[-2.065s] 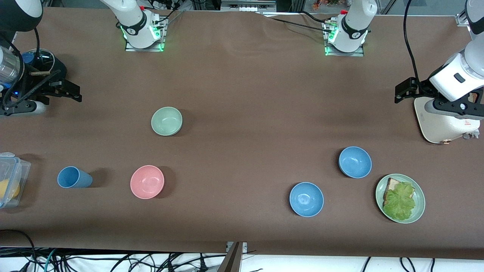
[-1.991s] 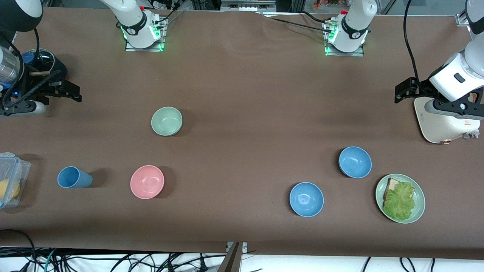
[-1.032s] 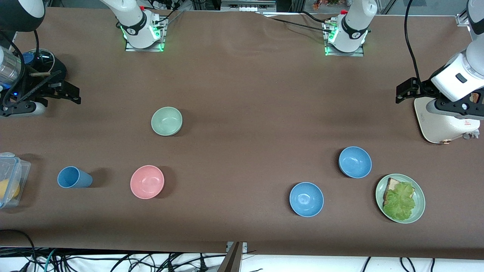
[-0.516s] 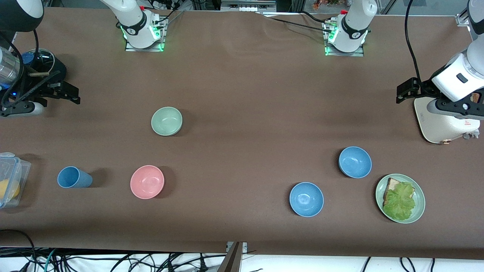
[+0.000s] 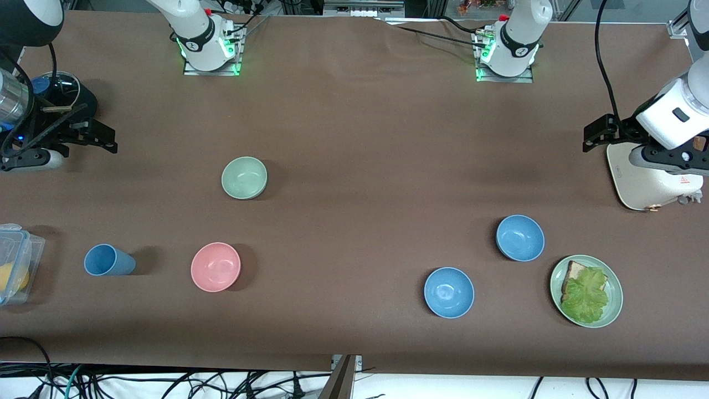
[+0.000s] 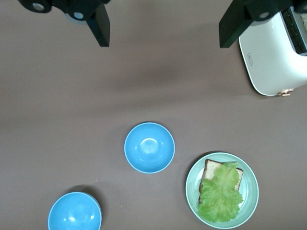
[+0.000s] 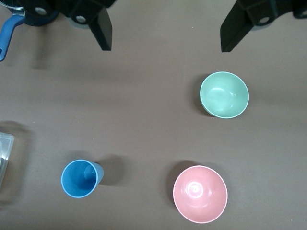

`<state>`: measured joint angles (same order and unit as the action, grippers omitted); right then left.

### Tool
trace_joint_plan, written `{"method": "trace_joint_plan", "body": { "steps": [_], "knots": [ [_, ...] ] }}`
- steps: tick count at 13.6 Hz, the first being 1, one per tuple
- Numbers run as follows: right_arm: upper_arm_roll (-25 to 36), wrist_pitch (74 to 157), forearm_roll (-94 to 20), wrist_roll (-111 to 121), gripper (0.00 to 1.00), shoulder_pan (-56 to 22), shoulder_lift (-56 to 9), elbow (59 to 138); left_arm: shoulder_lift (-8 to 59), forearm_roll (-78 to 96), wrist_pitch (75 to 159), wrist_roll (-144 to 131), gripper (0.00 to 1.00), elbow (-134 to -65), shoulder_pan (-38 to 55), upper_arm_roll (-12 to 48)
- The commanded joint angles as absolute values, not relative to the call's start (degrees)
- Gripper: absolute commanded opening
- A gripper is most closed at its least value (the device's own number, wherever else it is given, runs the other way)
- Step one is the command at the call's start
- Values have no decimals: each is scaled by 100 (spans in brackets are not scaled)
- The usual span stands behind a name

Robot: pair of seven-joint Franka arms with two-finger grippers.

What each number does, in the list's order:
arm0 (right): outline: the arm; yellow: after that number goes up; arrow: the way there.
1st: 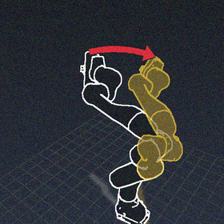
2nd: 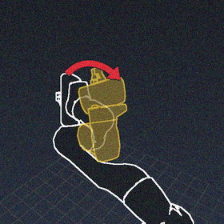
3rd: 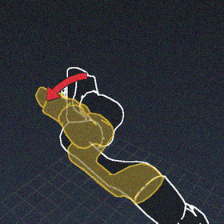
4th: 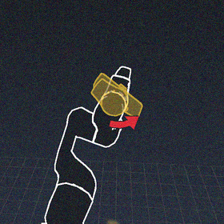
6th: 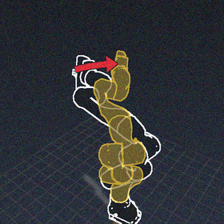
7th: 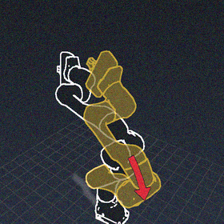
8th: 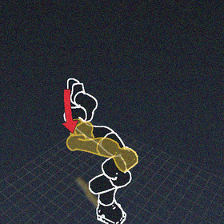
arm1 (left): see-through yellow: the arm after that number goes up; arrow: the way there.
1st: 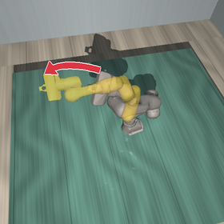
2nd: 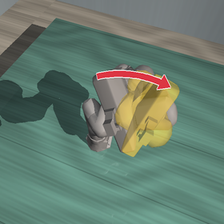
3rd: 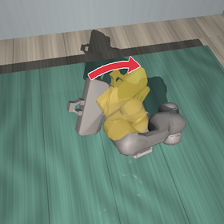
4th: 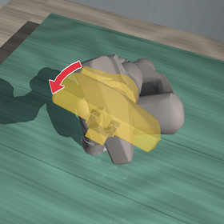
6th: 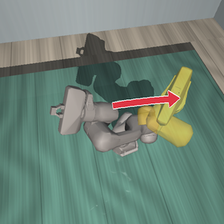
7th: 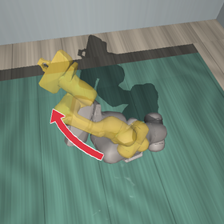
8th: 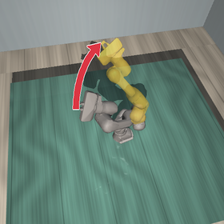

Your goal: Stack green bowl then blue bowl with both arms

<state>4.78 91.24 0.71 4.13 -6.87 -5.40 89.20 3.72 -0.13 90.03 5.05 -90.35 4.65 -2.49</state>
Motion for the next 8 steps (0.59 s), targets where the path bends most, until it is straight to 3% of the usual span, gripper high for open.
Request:
{"method": "trace_joint_plan", "body": {
  "steps": [1, 8],
  "knots": [
    [466, 9123, -18, 439, 100, -642, -527, 8868, 448, 62, 8877, 606, 100, -8850, 396, -272],
    [466, 9123, -35, 448, 100, -633, -563, 8868, 475, 70, 8877, 615, 100, -8851, 396, -264]
  ]
}}
